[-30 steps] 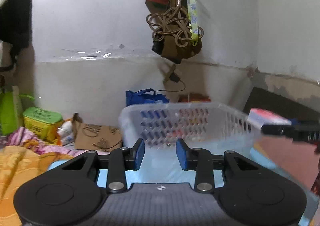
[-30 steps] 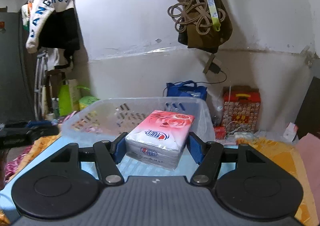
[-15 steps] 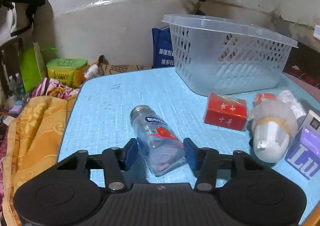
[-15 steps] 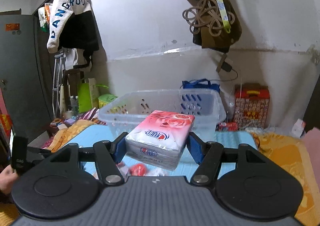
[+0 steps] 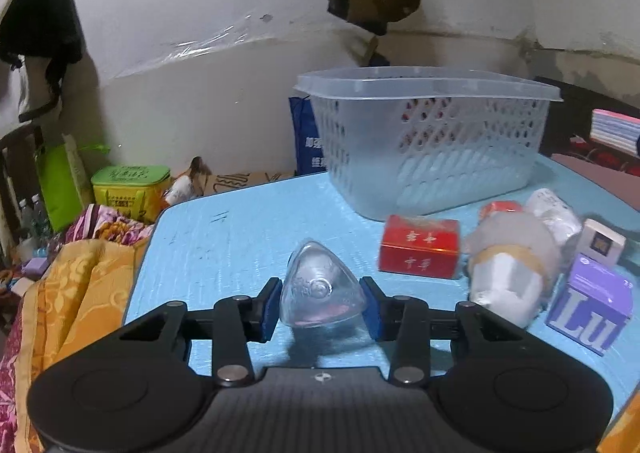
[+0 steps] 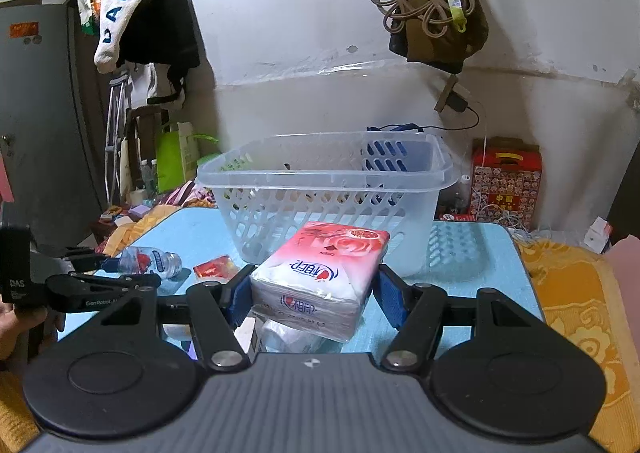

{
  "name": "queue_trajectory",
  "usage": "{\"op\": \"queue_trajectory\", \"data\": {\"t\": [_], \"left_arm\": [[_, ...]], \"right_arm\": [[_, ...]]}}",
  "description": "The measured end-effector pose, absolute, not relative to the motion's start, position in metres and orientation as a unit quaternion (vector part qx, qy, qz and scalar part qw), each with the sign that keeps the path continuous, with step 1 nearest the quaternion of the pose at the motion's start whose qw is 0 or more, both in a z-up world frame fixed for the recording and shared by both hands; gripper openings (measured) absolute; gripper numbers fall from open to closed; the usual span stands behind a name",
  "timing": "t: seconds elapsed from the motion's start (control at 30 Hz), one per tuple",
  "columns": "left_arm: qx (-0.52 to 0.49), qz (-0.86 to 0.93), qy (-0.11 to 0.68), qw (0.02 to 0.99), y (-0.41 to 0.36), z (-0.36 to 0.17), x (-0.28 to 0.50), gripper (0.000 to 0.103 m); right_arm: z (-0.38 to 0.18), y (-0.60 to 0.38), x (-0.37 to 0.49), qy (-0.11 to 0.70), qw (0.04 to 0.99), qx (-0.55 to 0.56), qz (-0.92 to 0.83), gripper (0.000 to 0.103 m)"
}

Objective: Organize objects
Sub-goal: 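Grasp the clear plastic piece with the left gripper while the right holds the tissue pack, then lower the clear piece and tissue pack into the basket and open both grippers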

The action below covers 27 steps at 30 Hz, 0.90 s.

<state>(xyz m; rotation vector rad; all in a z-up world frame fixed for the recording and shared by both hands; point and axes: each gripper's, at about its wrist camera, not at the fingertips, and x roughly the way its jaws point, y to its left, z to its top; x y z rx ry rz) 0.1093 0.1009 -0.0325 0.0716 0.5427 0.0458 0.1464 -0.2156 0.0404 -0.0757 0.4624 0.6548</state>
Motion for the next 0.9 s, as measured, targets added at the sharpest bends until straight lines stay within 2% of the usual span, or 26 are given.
{"op": "queue_trajectory", "data": {"t": [0.43, 0.67, 0.9], "left_arm": [[0.029, 0.002, 0.194, 0.981, 0.09, -0.009, 0.09, 0.045], [0.004, -0.035, 0.111, 0.993, 0.075, 0.033, 0.075, 0.045], [-0.016, -0.054, 0.089, 0.994, 0.058, 0.077, 0.141, 0.045]], "right_arm": [[0.039, -0.215, 0.143, 0.224, 0.921, -0.043, 0.316, 0.066], [0.058, -0.21, 0.147, 0.182, 0.934, -0.047, 0.302, 0.066], [0.084, -0.169, 0.205, 0.14, 0.951, -0.072, 0.264, 0.066]]}}
